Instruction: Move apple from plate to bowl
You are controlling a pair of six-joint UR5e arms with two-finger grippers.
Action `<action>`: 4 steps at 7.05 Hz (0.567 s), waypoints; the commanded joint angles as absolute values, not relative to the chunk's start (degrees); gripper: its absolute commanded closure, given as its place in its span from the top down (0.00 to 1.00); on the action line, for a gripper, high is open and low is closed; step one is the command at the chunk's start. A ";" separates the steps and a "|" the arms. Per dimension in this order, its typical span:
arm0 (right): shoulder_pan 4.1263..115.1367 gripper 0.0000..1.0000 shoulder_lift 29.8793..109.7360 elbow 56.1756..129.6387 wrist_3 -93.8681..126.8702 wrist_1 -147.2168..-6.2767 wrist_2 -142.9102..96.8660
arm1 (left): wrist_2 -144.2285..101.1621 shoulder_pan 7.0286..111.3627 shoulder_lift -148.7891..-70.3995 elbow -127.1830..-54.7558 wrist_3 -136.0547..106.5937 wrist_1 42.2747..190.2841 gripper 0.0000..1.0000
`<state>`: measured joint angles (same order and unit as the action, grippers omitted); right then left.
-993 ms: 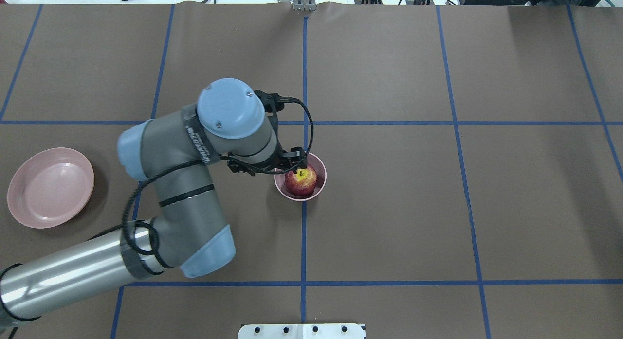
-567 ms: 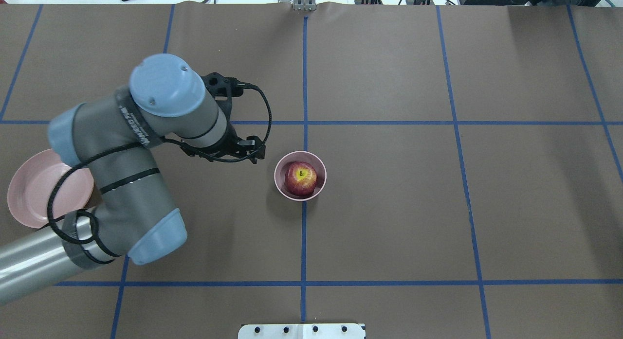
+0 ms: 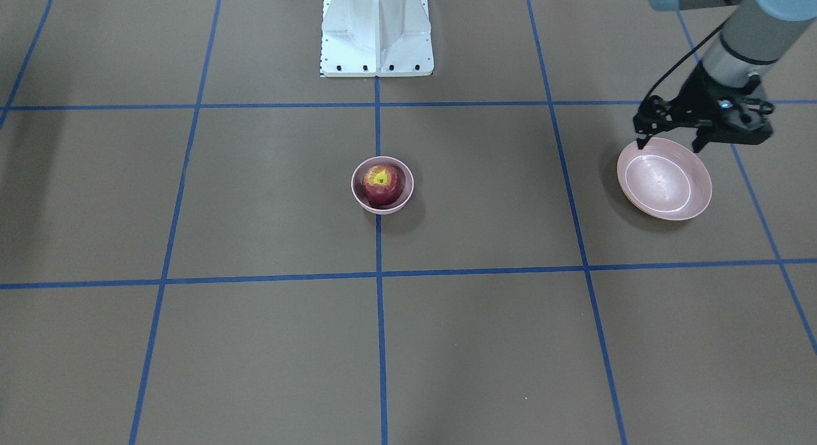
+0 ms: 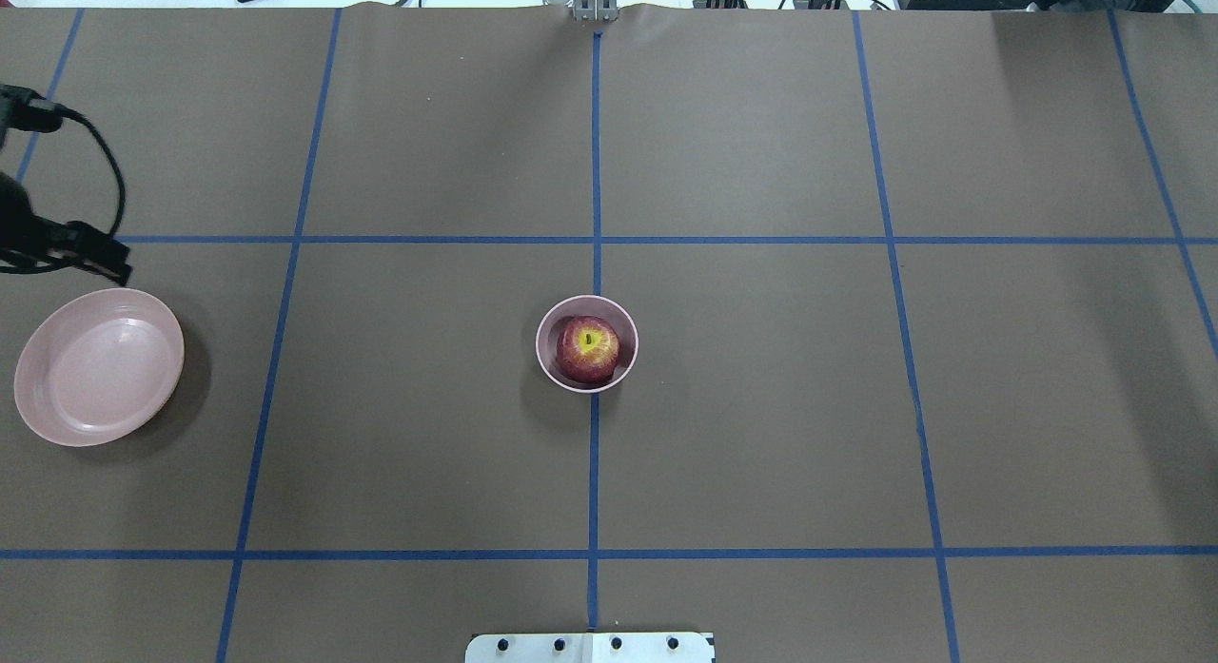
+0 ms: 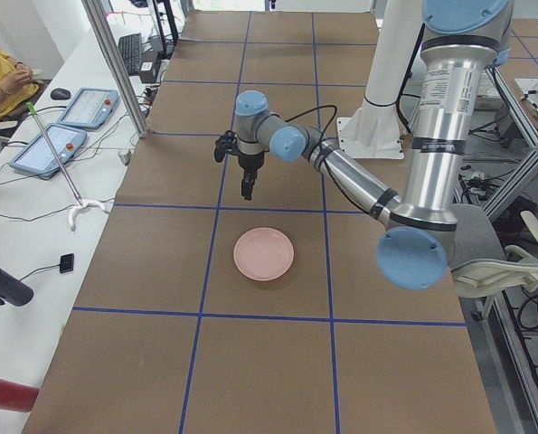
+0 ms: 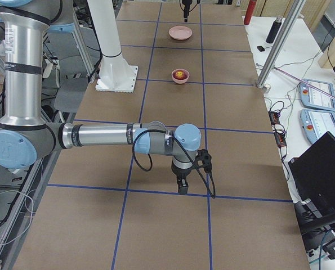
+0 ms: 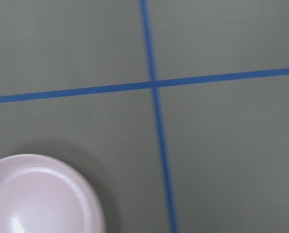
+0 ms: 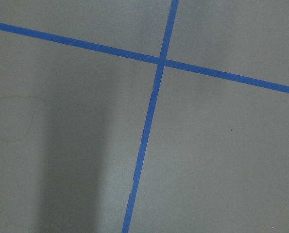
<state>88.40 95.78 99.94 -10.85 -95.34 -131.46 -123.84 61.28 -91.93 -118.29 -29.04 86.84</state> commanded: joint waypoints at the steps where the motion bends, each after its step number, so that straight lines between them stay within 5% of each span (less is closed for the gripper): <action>1: 88.42 1.00 95.98 99.93 -10.90 -95.36 -131.48 | -130.22 72.98 -83.18 -114.55 -6.96 86.92 0.98; 4: 88.42 1.00 96.06 100.02 -10.81 -95.27 -131.48 | -135.71 87.06 -80.51 -103.40 13.05 86.92 0.98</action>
